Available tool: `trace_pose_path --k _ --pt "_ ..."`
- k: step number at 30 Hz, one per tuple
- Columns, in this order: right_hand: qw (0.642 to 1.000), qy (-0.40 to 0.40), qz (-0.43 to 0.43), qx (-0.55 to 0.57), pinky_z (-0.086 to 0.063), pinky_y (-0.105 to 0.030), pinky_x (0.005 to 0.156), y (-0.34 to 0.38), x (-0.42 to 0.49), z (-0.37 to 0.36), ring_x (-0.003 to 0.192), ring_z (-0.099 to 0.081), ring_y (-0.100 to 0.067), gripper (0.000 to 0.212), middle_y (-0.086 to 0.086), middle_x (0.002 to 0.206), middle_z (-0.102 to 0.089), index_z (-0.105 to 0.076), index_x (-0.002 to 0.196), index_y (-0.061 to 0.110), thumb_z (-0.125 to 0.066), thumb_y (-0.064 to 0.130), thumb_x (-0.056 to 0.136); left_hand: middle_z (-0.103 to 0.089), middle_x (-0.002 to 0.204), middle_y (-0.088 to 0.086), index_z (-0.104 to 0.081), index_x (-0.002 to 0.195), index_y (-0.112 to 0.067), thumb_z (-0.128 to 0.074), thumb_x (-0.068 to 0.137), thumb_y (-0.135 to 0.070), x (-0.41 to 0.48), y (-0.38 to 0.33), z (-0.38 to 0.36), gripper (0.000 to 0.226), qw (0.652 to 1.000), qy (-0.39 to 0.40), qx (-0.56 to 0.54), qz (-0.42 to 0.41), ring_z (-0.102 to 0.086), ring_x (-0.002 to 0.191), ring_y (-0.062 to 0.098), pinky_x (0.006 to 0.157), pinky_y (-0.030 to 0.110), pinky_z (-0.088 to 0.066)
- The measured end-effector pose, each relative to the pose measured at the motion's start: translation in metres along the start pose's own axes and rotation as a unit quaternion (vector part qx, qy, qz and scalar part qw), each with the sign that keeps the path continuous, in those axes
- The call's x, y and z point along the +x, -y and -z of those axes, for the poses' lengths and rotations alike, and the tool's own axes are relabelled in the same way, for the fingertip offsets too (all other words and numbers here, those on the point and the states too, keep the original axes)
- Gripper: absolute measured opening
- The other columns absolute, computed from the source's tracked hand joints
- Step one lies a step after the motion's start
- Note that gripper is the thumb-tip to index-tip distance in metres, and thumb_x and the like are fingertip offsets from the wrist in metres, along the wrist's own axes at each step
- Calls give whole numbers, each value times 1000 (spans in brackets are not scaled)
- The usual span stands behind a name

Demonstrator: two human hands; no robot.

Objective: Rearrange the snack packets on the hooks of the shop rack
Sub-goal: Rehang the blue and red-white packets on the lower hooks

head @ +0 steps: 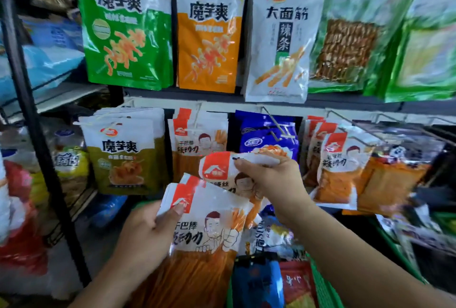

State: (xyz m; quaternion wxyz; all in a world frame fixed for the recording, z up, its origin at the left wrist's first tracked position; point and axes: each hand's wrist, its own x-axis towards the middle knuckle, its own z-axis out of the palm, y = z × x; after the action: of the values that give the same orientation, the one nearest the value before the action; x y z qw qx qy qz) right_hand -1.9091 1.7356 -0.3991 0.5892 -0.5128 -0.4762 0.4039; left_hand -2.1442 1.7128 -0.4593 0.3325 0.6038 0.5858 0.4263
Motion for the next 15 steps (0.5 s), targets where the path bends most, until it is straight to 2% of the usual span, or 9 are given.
trace_pose_path --k 1,3,6,7,9,12,15 --pt "1000 -14 1 1 -66 -48 79 -3 2 15 83 -81 -30 10 -12 88 -83 -81 94 6 -83 11 86 -80 75 -15 -77 81 -22 -62 99 -35 1 -6 -10 27 1000 11 4 -4 -73 65 0 58 23 -55" --pt "999 -38 8 -8 -66 -51 80 -9 6 46 86 -81 -33 10 -15 90 -82 -82 96 5 -82 10 87 -79 73 -14 -76 76 -20 -65 99 -31 5 -14 -32 27 1000 26 7 -15 -72 62 -1 52 15 -51" --pt "995 -92 2 -23 -67 -46 74 -13 14 103 82 -81 -34 5 -15 86 -82 -79 93 5 -80 8 89 -77 63 -8 -74 71 -20 -65 96 -37 10 -32 -67 32 998 51 18 -13 -69 57 -5 46 9 -48" --pt "994 -110 0 -28 -67 -44 72 -10 17 123 81 -81 -32 5 -13 85 -82 -78 94 6 -79 8 90 -77 62 -6 -75 72 -22 -63 95 -41 12 -37 -77 32 998 61 14 -8 -71 58 -2 50 14 -54" --pt "988 -146 24 -48 -66 -41 71 -4 23 161 77 -81 -26 1 -8 82 -83 -77 92 10 -78 10 91 -79 69 -3 -78 80 -25 -61 96 -44 16 -45 -99 29 997 81 5 -8 -74 61 9 62 34 -60" --pt "972 -211 74 -69 -65 -35 68 1 30 202 74 -80 -19 6 0 78 -82 -79 87 17 -79 14 91 -80 73 2 -79 87 -21 -61 98 -41 23 -56 -128 29 995 96 10 -11 -73 56 12 50 25 -56" --pt "963 -245 97 -52 -64 -29 63 1 36 222 71 -79 -15 8 3 74 -81 -78 86 17 -77 15 93 -81 80 -2 -78 95 -24 -58 95 -53 29 -65 -153 35 994 106 15 -15 -76 68 15 66 37 -63"
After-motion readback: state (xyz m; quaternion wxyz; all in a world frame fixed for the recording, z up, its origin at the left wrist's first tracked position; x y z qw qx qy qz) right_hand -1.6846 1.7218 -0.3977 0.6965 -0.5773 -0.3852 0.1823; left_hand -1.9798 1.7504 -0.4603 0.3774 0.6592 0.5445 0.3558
